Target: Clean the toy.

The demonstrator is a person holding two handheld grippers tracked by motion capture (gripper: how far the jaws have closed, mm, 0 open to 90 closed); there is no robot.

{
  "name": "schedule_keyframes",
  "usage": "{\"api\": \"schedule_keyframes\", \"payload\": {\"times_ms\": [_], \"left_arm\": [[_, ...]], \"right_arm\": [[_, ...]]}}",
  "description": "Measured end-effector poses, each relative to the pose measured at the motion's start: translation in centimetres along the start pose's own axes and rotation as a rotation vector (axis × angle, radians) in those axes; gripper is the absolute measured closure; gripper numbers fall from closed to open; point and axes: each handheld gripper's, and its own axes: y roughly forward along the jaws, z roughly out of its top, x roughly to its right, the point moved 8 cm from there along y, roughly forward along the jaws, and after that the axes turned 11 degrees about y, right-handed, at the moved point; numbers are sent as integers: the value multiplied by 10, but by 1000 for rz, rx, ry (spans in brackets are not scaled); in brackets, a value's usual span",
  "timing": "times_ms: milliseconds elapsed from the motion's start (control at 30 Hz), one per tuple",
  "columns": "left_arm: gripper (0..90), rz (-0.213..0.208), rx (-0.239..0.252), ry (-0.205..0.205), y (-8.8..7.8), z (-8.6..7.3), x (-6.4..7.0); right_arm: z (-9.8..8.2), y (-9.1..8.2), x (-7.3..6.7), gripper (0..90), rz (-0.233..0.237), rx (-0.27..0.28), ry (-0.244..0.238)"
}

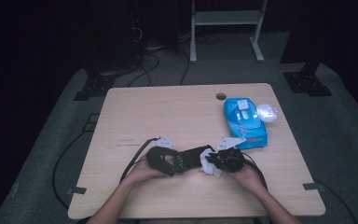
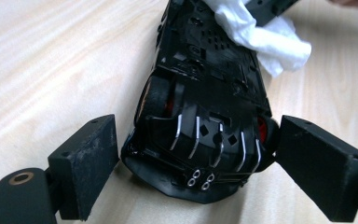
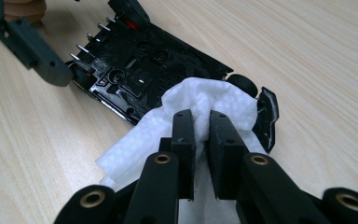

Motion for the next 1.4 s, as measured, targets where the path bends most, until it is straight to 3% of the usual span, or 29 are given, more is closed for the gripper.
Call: {"api": "schedule_keyframes", "payload": {"times_ms": [267, 367, 533, 633, 933, 967, 1100, 1200, 1400], "left_arm": [[145, -56, 21, -140, -2, -2, -6], [193, -68, 24, -163, -3, -2, -6], [208, -61, 2, -153, -3, -2, -5], [231, -47, -8, -91, -5, -3, -2], [232, 48, -13, 53, -4, 5, 6], [232, 67, -17, 84, -4, 5, 6], [232, 191, -29, 282, -4, 11, 11], [232, 239, -21, 329, -2, 13, 13], [238, 341, -44, 469, -3, 15, 15]], "right_arm": [[-3, -1, -4, 819, -16, 21, -42], [-4, -2, -6, 819, -13, 28, -48], [-5, -2, -7, 819, -24, 35, -54], [-6, -2, -7, 819, -32, 40, -58], [-10, -6, -6, 823, -30, 47, -50], [-10, -7, -6, 823, -27, 46, -50], [-12, -8, -4, 823, -24, 47, -37], [-13, -7, -2, 822, -21, 48, -20], [-12, -5, 1, 822, -13, 44, 3]]}}
